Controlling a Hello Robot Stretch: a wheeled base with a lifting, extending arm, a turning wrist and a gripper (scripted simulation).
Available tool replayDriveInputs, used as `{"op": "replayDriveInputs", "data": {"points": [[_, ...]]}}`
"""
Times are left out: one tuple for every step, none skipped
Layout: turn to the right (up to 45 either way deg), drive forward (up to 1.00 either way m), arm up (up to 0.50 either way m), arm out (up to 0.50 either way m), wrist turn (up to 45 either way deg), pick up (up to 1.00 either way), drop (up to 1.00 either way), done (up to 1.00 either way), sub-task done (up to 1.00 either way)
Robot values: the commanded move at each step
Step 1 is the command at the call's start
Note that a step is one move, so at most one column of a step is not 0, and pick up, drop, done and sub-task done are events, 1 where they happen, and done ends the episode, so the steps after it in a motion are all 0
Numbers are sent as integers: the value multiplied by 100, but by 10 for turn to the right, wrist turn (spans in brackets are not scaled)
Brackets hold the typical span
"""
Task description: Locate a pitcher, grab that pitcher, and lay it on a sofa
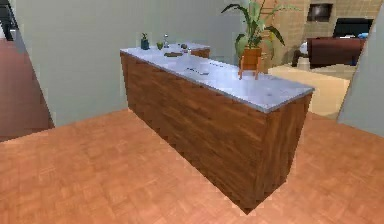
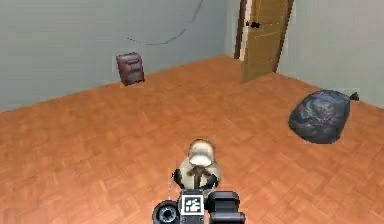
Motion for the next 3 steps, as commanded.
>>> {"op": "replayDriveInputs", "data": {"points": [[-450, 0, 0, 0, 0, 0, 0, 0, 0], [-30, 0, 0, 0, 0, 0, 0, 0, 0], [0, 100, 0, 0, 0, 0, 0, 0, 0]]}}
